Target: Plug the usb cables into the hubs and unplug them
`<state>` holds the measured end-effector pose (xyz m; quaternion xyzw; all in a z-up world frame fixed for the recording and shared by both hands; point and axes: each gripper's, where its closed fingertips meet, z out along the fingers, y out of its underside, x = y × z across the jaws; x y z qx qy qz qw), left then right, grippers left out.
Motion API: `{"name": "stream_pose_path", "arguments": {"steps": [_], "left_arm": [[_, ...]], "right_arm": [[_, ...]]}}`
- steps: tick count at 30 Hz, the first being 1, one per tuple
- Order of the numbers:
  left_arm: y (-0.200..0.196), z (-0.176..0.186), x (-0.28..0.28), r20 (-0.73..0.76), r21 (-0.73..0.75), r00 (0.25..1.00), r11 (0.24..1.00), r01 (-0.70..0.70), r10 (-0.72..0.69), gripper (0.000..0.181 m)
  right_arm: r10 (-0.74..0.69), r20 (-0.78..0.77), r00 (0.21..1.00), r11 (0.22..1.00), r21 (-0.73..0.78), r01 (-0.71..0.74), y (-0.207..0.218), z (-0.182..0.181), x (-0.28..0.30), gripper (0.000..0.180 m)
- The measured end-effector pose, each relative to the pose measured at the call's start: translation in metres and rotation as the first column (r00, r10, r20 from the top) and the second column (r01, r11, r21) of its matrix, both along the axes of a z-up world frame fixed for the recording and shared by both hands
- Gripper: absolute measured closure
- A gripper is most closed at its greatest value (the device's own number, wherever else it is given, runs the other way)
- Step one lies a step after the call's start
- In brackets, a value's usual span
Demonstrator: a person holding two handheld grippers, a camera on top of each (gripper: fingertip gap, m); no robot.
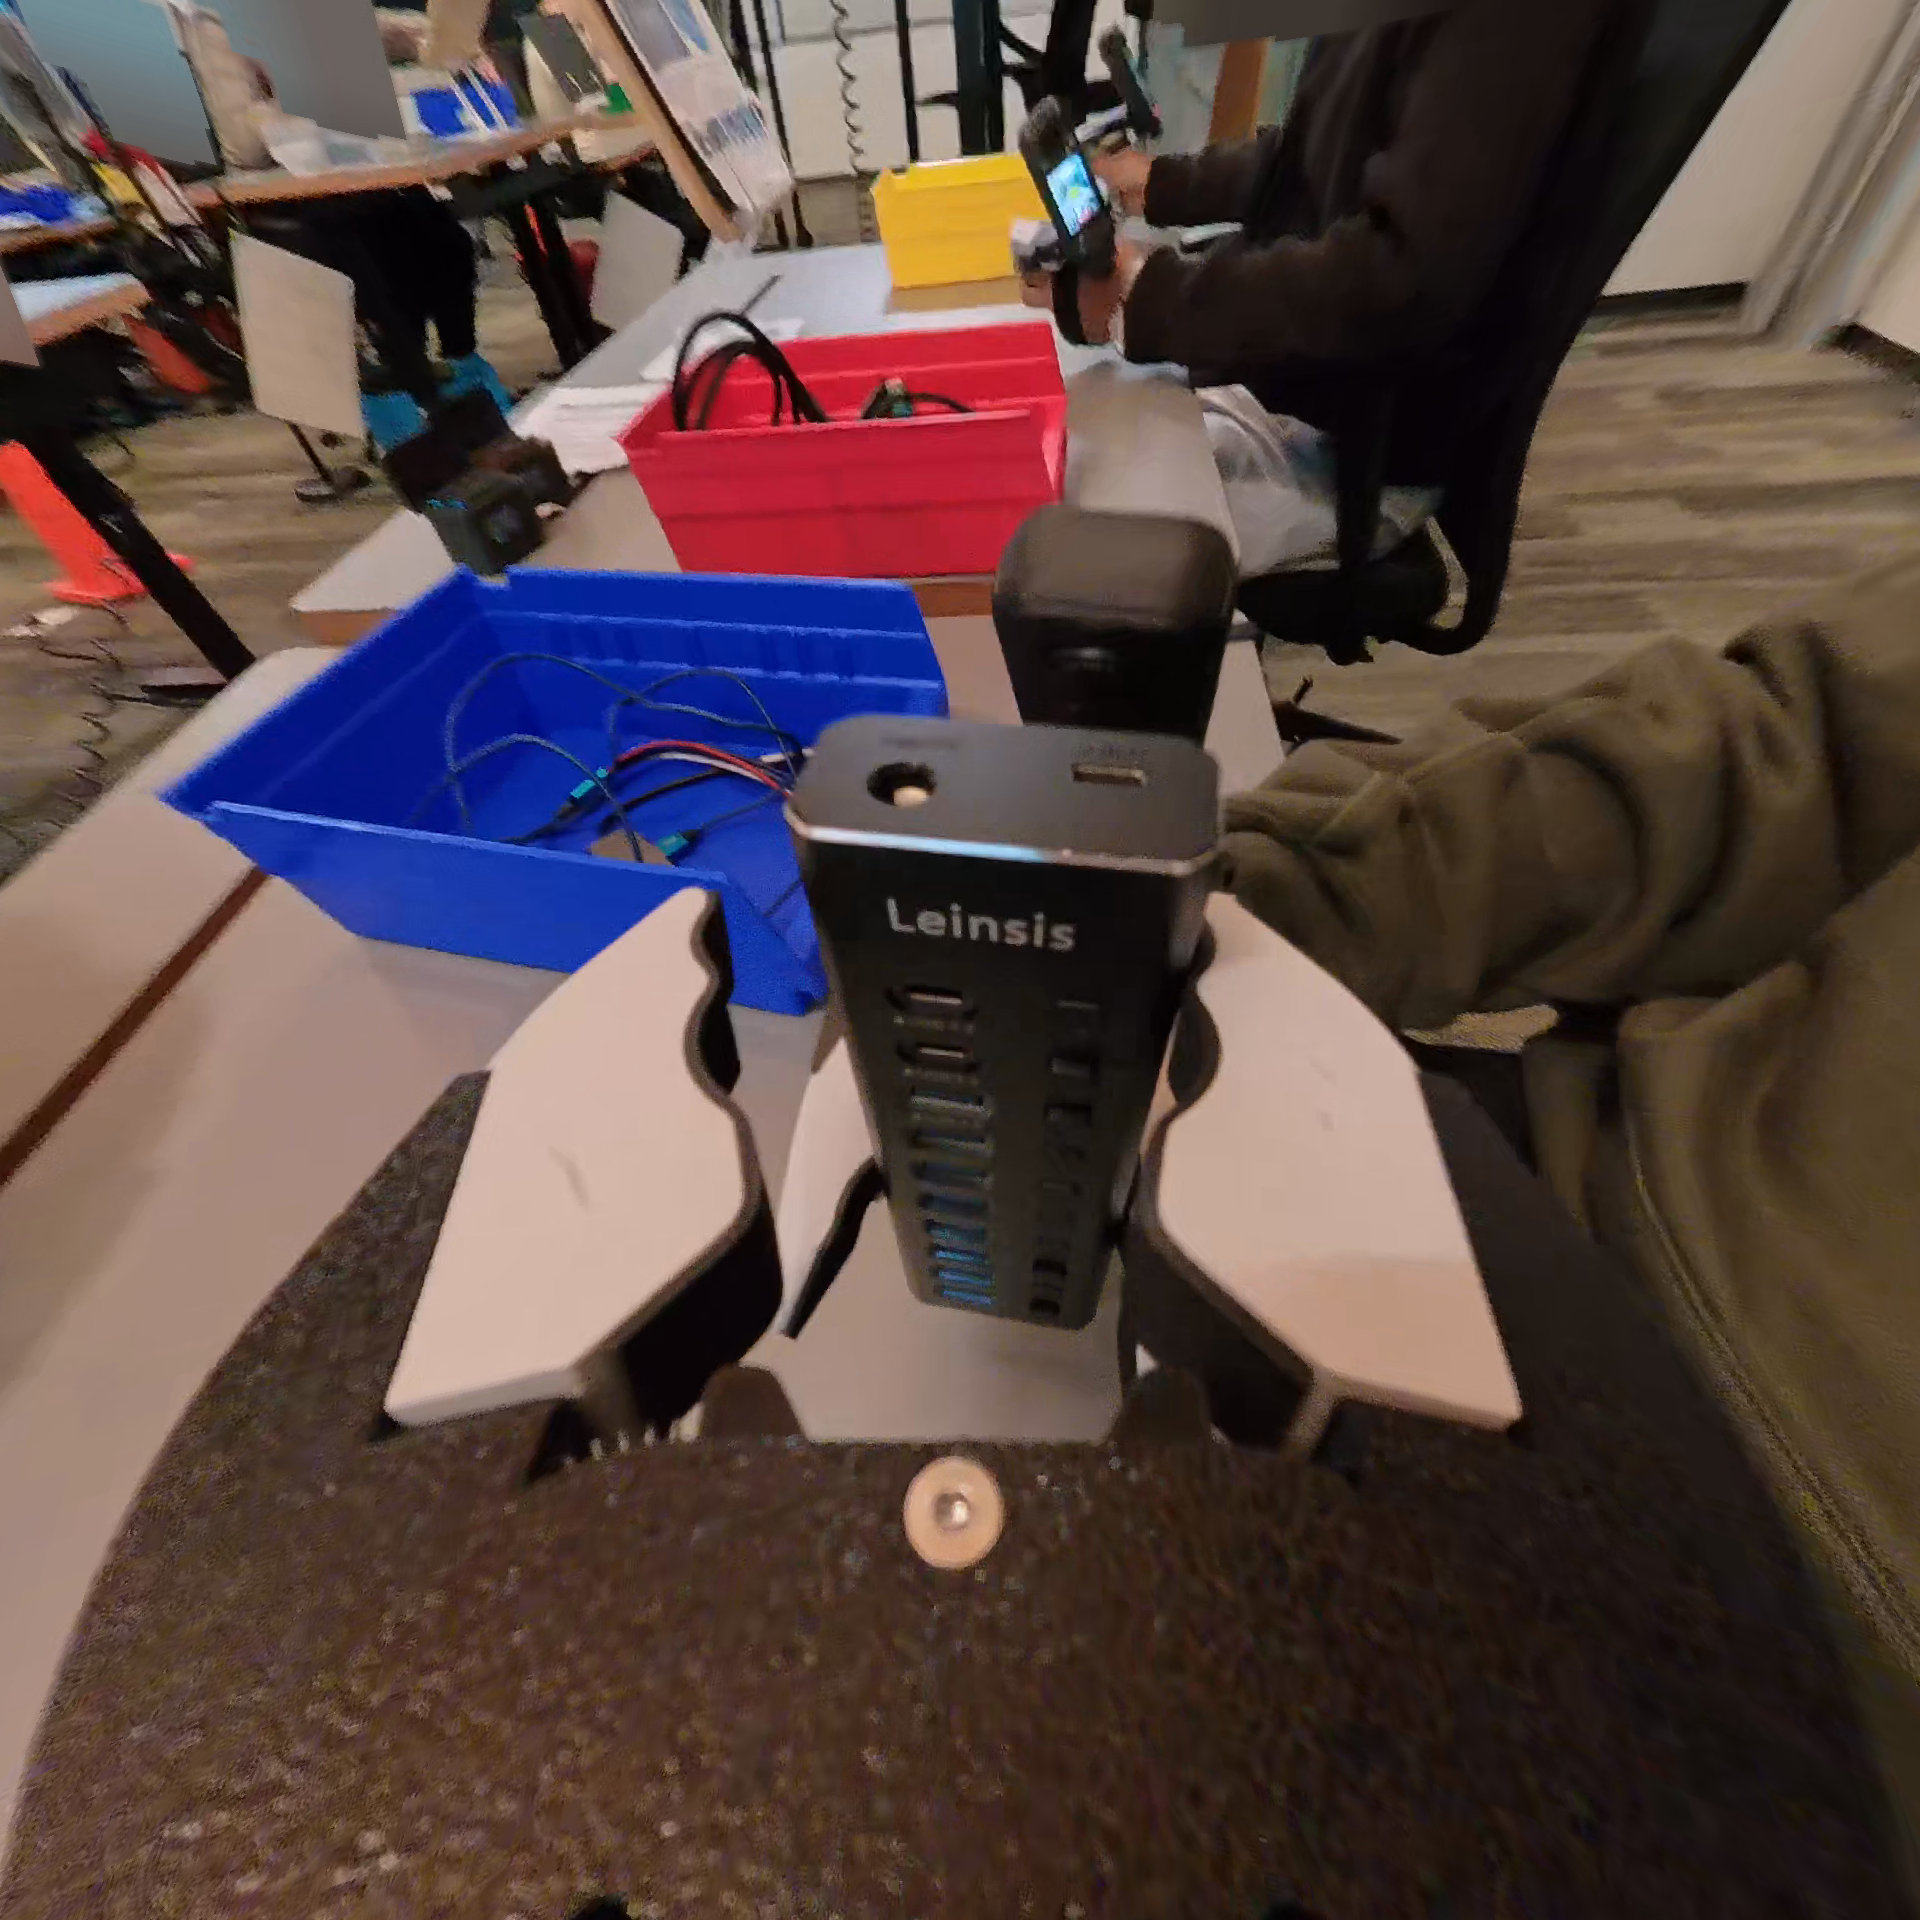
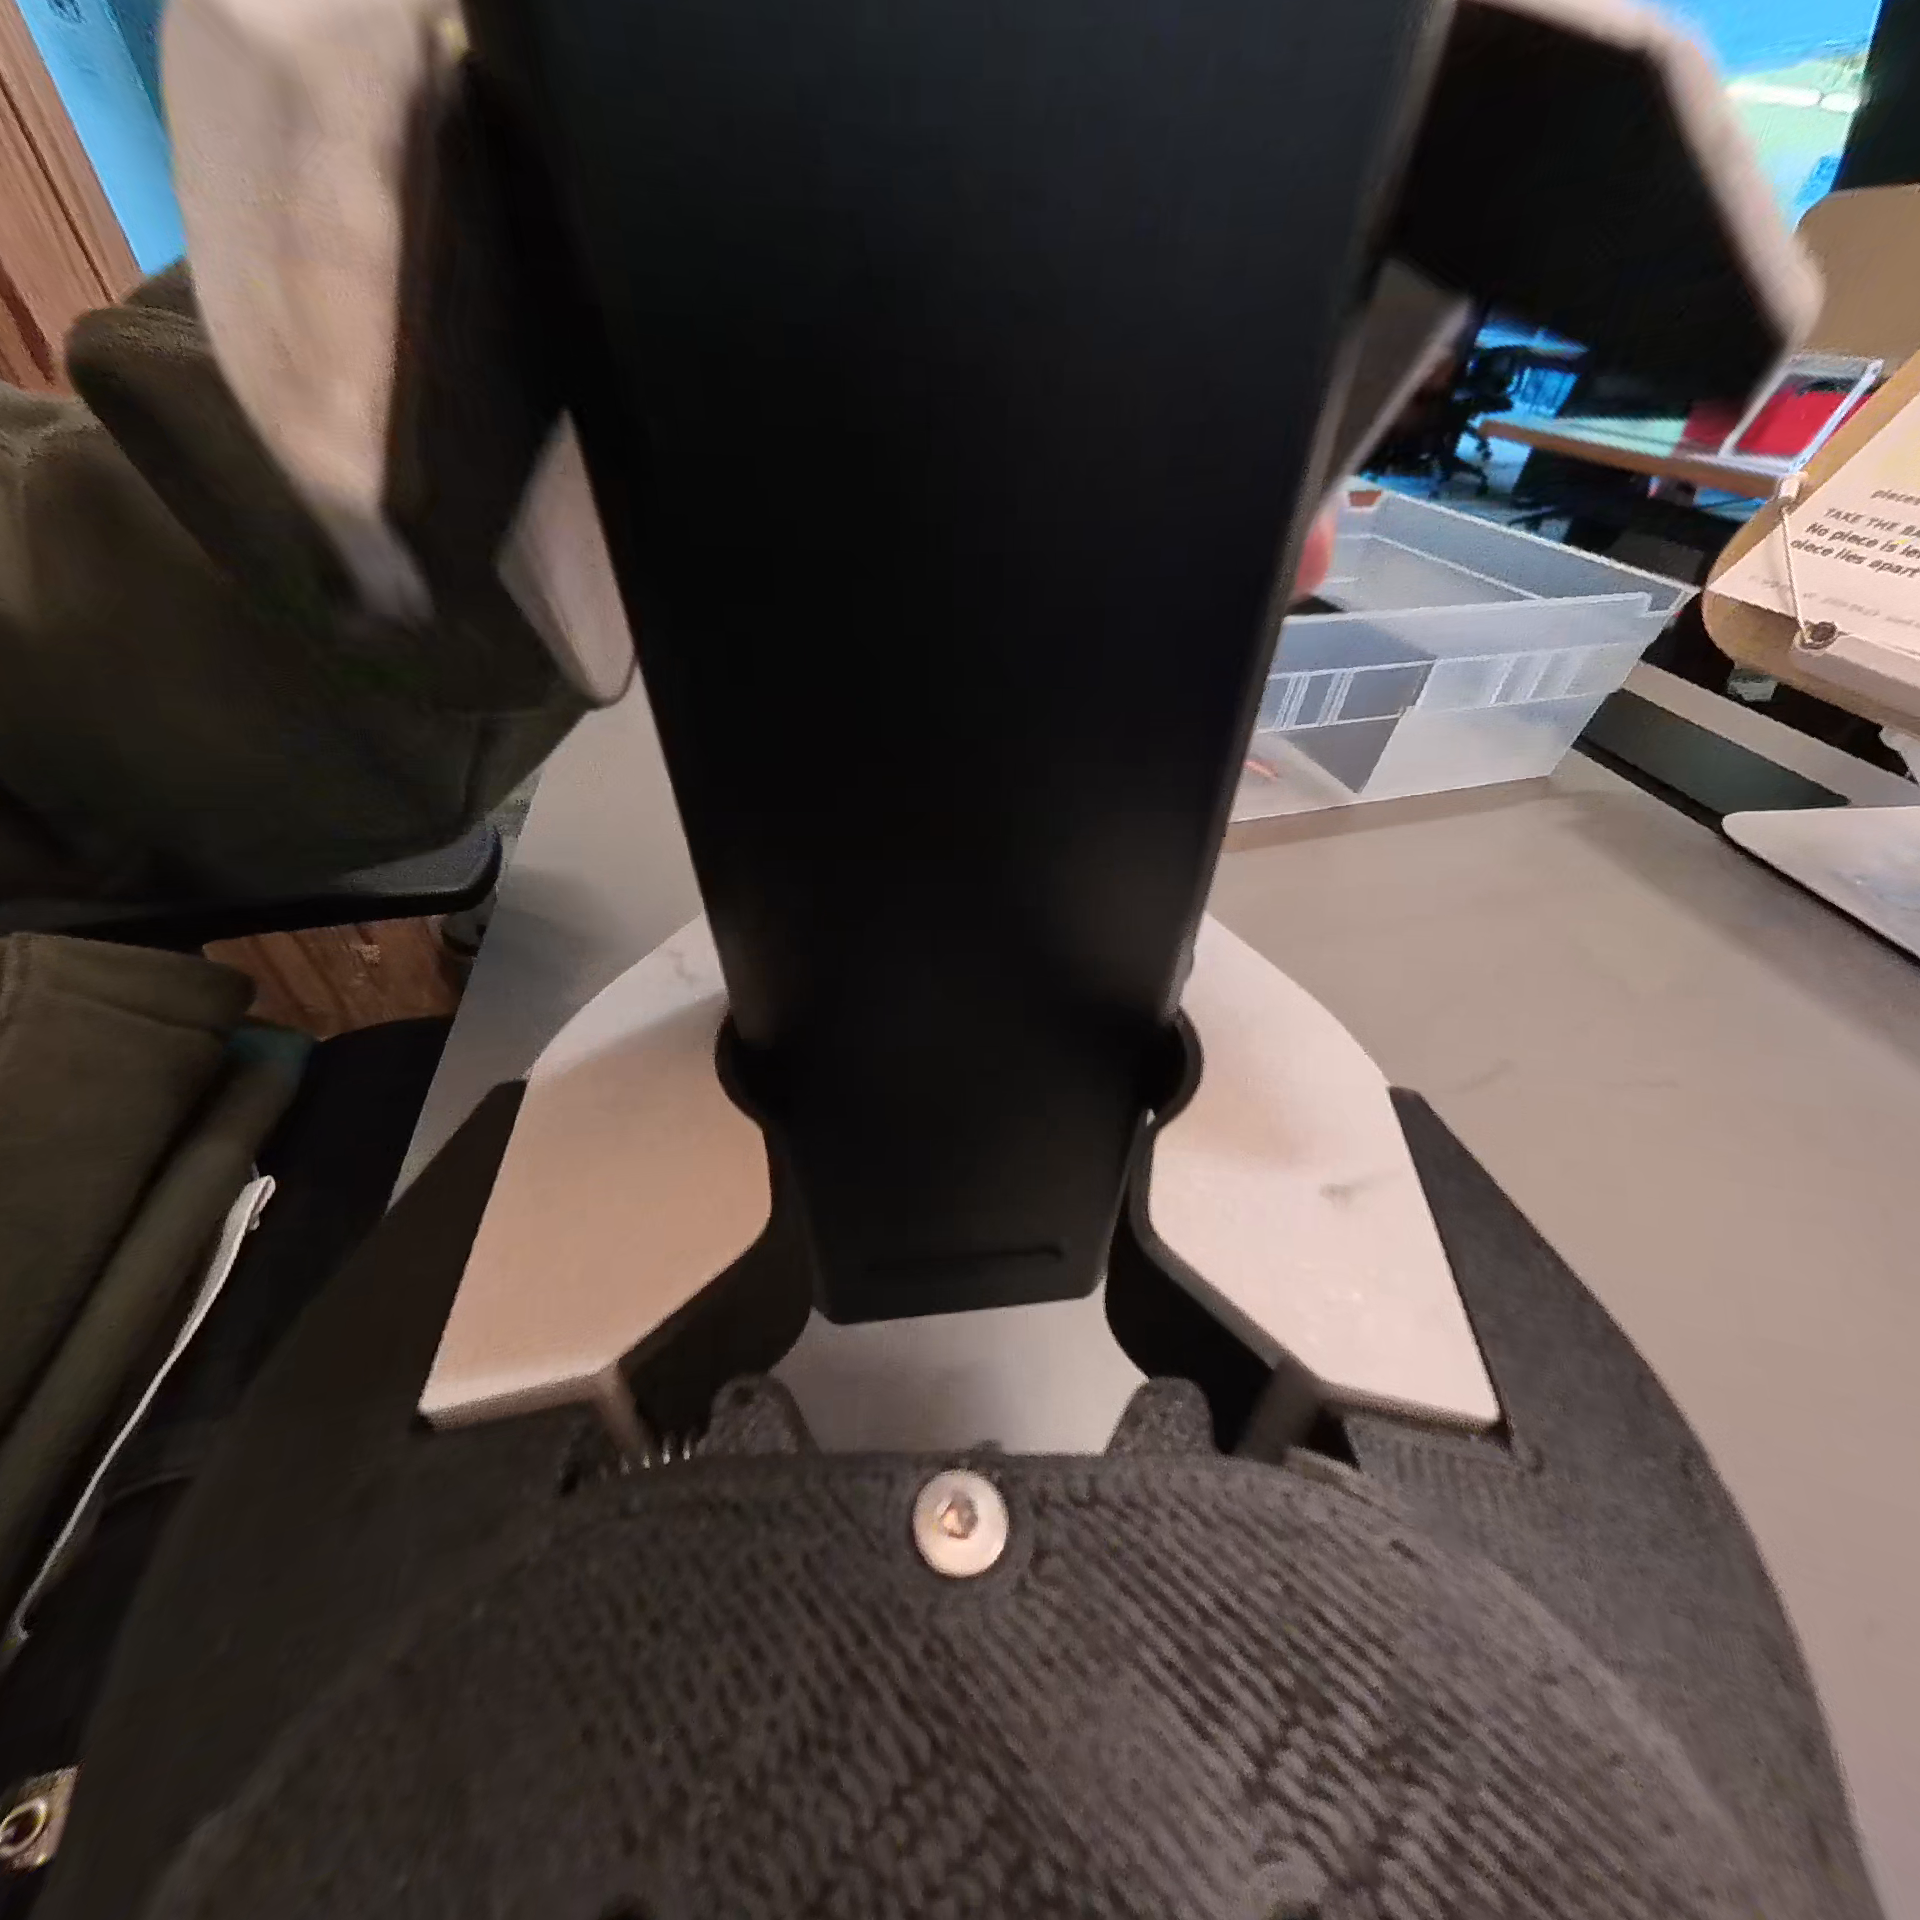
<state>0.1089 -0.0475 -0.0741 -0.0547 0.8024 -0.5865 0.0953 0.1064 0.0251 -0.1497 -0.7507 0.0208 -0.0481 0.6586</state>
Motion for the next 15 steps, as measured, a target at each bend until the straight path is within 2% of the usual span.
{"name": "stream_pose_path", "arguments": {"steps": [4, 8, 15], "left_arm": [[0.002, 0.012, 0.002, 0.016, 0.003, 0.998, 0.998, -0.055, 0.055, 0.1], [-0.002, -0.011, 0.003, 0.055, 0.158, 0.997, 0.985, -0.071, 0.063, 0.114], [-0.004, -0.008, 0.005, -0.027, 0.084, 0.997, 0.994, -0.068, 0.071, 0.118]], "right_arm": [[-0.007, -0.009, 1.0, 1.0, -0.022, 0.007, 0.001, -0.005, 0.002, 0.107], [-0.02, -0.021, 1.0, 0.999, -0.028, 0.019, 0.0, -0.007, 0.005, 0.107], [-0.019, -0.017, 1.0, 0.999, 0.037, 0.02, -0.003, -0.001, 0.005, 0.107]]}}
